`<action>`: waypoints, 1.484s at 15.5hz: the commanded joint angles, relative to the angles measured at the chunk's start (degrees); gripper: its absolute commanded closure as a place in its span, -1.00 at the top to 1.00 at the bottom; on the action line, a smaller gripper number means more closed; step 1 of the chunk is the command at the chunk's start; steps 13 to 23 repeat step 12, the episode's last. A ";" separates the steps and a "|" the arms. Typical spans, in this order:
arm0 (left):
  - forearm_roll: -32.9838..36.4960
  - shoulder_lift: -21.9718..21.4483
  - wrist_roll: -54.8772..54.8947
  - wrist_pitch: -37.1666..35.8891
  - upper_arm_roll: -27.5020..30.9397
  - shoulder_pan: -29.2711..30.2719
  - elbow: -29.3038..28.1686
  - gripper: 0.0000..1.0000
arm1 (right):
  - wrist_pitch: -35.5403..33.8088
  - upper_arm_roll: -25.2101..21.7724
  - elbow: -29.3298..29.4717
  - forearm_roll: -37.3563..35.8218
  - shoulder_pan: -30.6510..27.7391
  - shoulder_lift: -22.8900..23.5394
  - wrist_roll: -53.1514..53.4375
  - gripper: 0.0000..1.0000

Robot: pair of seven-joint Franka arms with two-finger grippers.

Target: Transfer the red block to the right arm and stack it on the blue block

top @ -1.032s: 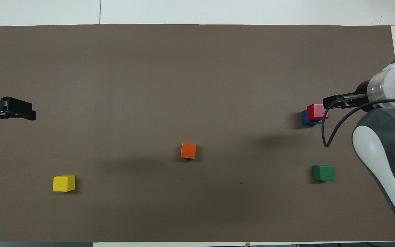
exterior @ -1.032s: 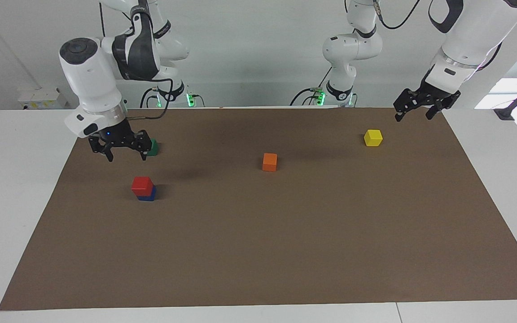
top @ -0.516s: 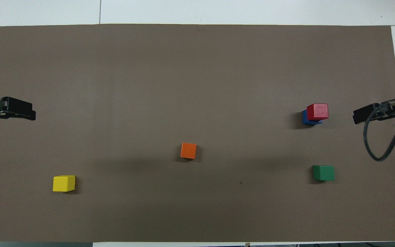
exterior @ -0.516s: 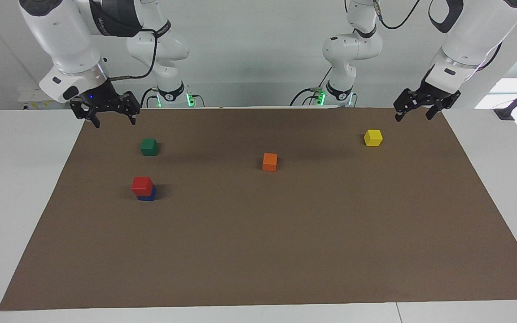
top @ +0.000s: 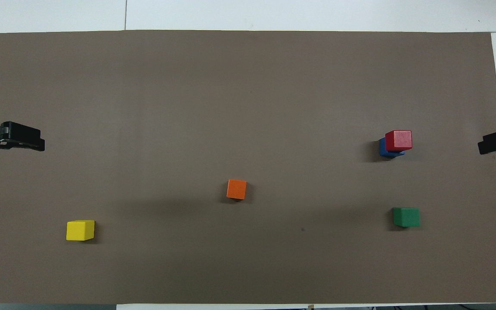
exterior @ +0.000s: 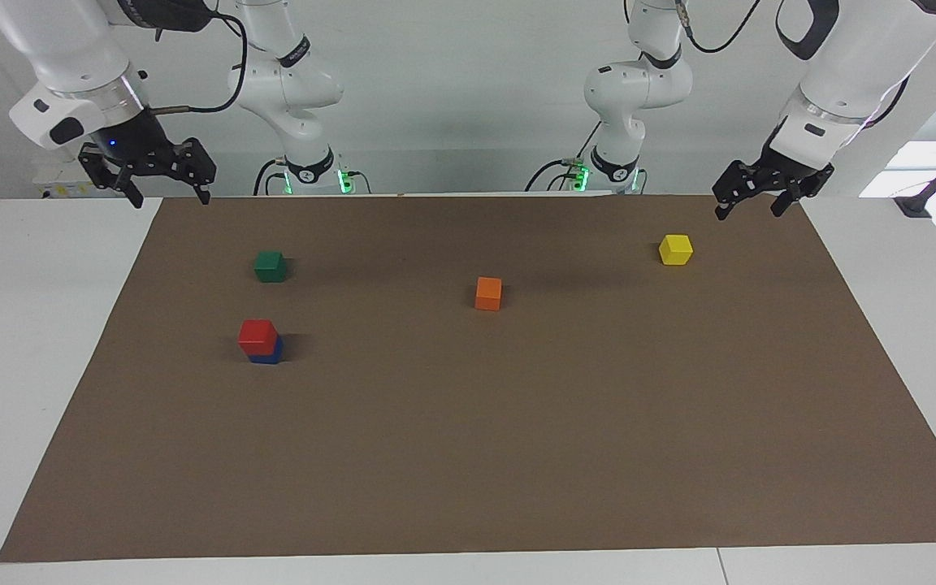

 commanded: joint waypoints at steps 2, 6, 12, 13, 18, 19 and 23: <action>-0.96 -1.51 0.42 -0.10 0.29 0.16 -1.32 1.00 | -2.14 -0.40 1.64 0.69 0.18 0.74 -0.61 1.00; -0.96 -1.43 0.42 -0.10 0.21 0.07 -1.32 1.00 | -2.41 -0.40 -0.55 0.51 -0.26 0.04 -0.61 1.00; -0.96 -1.51 0.42 -0.19 0.29 0.07 -1.32 1.00 | -2.23 -0.40 -0.12 0.42 -0.44 0.12 -0.78 1.00; -0.96 -1.51 0.42 -0.19 0.29 0.07 -1.32 1.00 | -2.23 -0.40 -0.12 0.42 -0.44 0.12 -0.78 1.00; -0.96 -1.51 0.42 -0.19 0.29 0.07 -1.32 1.00 | -2.23 -0.40 -0.12 0.42 -0.44 0.12 -0.78 1.00; -0.96 -1.51 0.42 -0.19 0.29 0.07 -1.32 1.00 | -2.23 -0.40 -0.12 0.42 -0.44 0.12 -0.78 1.00; -0.96 -1.51 0.42 -0.19 0.29 0.07 -1.32 1.00 | -2.23 -0.40 -0.12 0.42 -0.44 0.12 -0.78 1.00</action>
